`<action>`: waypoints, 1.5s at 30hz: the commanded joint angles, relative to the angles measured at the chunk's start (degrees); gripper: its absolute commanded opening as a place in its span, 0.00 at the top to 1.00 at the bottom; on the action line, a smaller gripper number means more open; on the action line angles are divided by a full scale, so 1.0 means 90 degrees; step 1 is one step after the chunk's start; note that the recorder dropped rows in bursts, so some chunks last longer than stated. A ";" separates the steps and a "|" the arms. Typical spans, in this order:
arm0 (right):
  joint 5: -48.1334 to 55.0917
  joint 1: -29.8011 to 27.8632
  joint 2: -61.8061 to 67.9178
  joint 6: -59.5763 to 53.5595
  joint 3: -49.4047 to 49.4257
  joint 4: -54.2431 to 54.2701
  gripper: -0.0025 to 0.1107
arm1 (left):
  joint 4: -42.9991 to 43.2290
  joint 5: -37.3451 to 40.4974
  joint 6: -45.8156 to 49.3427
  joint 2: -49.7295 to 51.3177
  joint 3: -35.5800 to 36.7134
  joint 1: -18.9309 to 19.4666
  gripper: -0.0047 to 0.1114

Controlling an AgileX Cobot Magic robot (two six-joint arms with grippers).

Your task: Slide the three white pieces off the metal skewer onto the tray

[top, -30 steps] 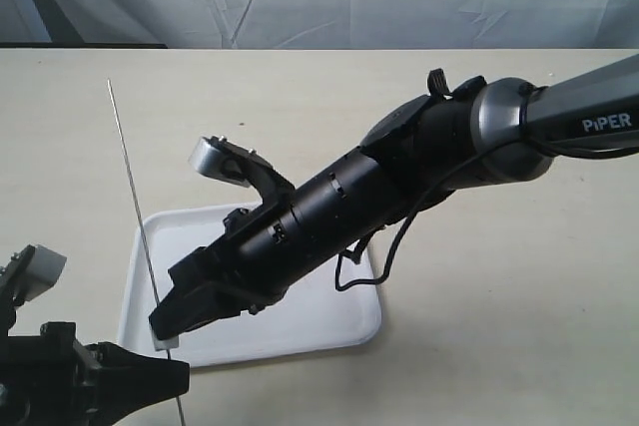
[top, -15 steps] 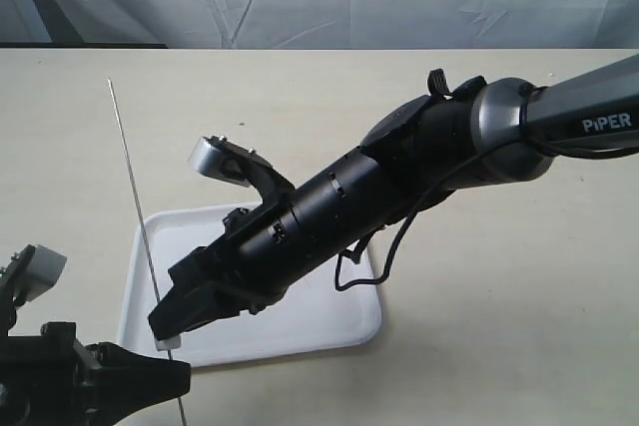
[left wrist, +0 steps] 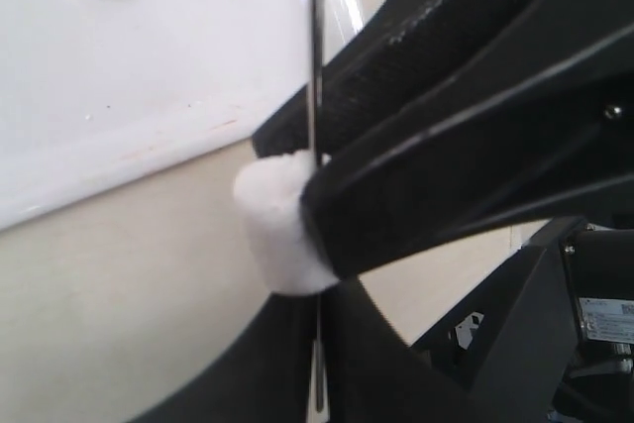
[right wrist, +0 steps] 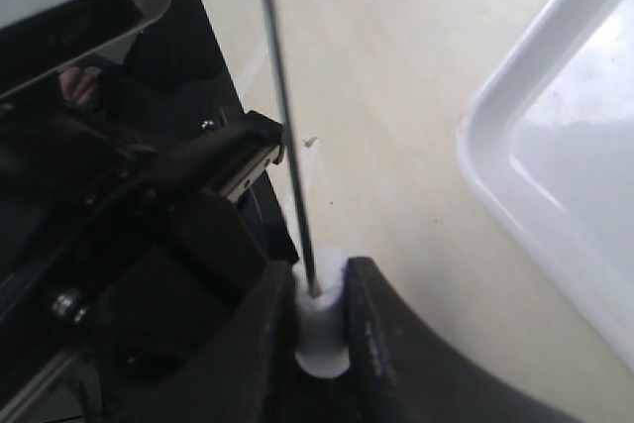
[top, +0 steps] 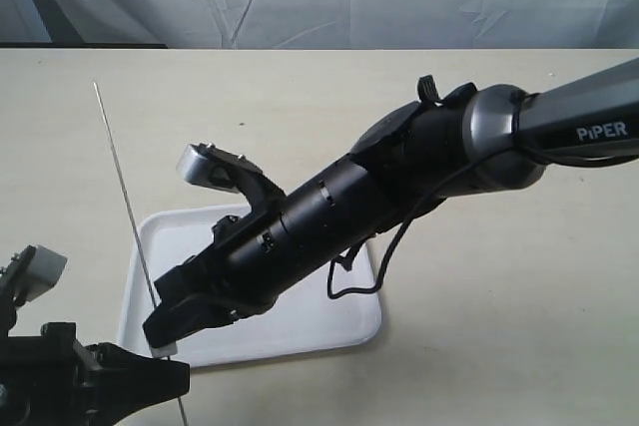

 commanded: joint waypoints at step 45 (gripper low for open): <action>0.0471 -0.0104 -0.0020 0.0567 -0.0728 -0.0751 0.57 | -0.0213 -0.0025 0.0067 -0.0015 -0.0361 -0.0029 0.96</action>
